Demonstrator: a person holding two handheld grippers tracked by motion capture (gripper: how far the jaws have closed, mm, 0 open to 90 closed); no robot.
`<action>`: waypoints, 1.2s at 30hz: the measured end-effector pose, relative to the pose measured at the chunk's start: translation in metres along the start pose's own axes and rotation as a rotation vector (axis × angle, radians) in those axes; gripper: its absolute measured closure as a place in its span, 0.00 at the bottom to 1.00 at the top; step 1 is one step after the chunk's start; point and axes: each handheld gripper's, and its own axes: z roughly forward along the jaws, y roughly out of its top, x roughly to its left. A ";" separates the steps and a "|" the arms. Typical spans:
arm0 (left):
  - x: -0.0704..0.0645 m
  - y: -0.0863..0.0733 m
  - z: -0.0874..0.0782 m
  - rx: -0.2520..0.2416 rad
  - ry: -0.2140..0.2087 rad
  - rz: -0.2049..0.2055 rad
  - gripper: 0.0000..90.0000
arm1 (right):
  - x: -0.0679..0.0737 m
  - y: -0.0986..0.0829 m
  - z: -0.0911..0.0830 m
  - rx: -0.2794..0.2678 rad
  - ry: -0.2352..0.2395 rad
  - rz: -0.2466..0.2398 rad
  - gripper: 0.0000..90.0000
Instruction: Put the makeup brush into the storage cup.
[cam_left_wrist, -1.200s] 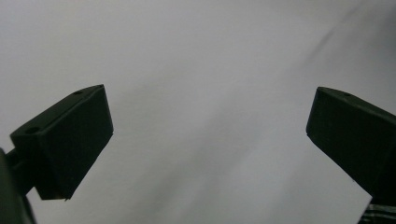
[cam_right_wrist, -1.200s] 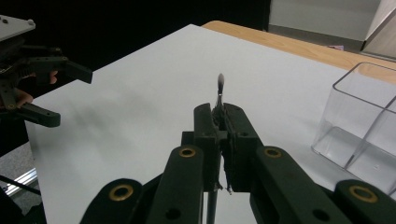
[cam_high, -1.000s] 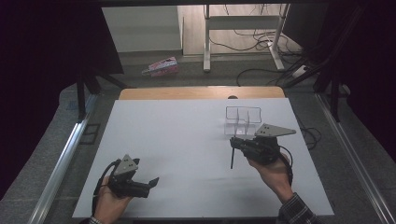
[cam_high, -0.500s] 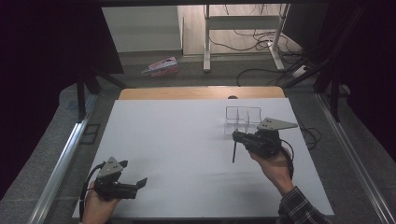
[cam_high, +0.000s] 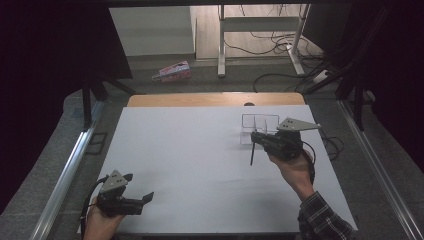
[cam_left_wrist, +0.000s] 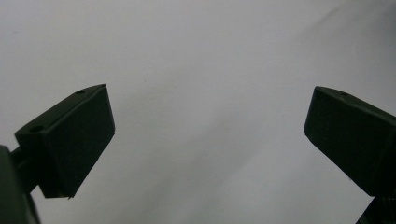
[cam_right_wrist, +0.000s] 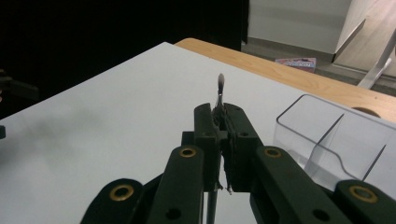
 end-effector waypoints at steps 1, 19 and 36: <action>0.000 0.000 0.000 -0.001 0.001 0.001 0.02 | -0.001 0.001 0.000 -0.001 -0.002 -0.001 0.94; 0.001 -0.005 -0.004 -0.009 0.002 -0.017 0.01 | -0.020 0.023 0.006 -0.029 -0.043 -0.004 0.94; 0.000 -0.006 -0.004 0.012 0.010 -0.011 0.00 | -0.030 0.052 0.021 -0.051 -0.084 -0.017 0.94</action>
